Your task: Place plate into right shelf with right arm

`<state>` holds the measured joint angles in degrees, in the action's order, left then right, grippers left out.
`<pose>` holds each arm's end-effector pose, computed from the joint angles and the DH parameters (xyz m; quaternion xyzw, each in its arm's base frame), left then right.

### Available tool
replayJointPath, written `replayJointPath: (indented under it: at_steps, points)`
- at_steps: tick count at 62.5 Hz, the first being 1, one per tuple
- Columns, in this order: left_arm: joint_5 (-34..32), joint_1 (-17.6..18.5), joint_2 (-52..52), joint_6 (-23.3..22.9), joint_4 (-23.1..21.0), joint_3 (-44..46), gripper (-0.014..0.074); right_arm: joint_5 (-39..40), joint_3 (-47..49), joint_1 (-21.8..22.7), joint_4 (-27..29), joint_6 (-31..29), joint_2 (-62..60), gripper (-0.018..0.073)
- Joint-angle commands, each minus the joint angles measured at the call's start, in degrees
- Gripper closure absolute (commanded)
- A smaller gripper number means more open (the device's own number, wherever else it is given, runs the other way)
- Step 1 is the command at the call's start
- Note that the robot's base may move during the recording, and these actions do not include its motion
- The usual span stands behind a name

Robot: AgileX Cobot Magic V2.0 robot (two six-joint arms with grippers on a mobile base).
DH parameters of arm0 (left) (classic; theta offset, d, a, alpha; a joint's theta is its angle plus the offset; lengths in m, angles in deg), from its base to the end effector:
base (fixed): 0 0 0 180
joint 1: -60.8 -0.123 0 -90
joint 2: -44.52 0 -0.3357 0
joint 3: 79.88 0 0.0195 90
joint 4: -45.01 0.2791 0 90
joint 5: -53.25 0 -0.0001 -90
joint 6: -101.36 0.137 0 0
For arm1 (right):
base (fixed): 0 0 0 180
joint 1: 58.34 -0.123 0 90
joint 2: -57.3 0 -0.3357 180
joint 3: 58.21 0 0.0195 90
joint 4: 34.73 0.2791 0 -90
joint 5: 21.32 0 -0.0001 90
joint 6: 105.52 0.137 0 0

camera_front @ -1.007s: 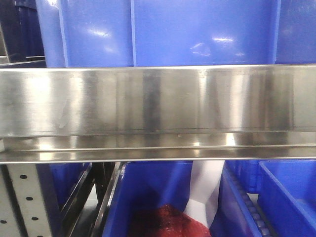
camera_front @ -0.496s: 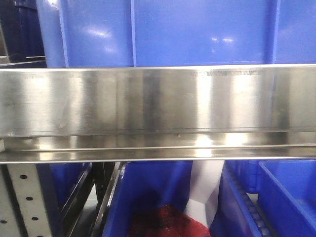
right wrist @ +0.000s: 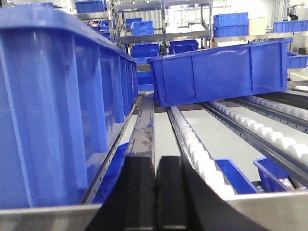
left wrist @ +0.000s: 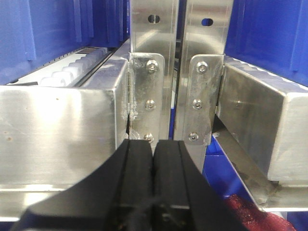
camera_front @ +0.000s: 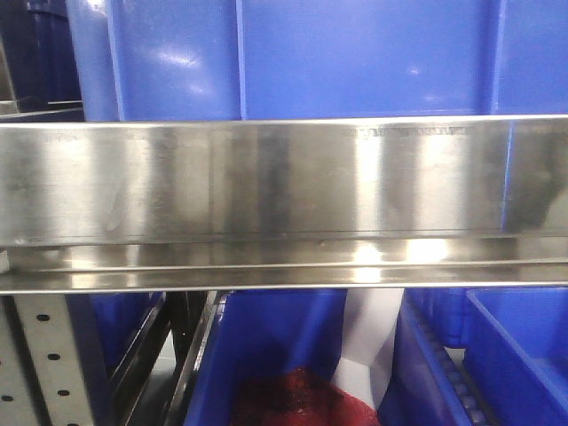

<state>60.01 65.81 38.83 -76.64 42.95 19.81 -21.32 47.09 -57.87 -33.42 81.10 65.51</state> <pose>0.0795 -0.0076 0.1885 0.0328 0.7232 -0.0320 0.6892 0.0783 -0.0006 0.2415 0.0485 0.6603 0.0488 0.7479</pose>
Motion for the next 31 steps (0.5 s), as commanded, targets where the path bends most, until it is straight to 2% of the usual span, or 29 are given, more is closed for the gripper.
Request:
replayJointPath:
  at_steps: [1, 31]
  points:
    - [-4.99, 0.29, 0.37, -0.19, -0.33, -0.46, 0.0643, 7.89, -0.73, -0.41, -0.67, 0.15, -1.01, 0.0503]
    - [-4.99, 0.29, 0.37, -0.19, -0.33, -0.46, 0.0643, 7.43, -4.92, -1.63, -0.67, 0.15, -2.97, 0.0503]
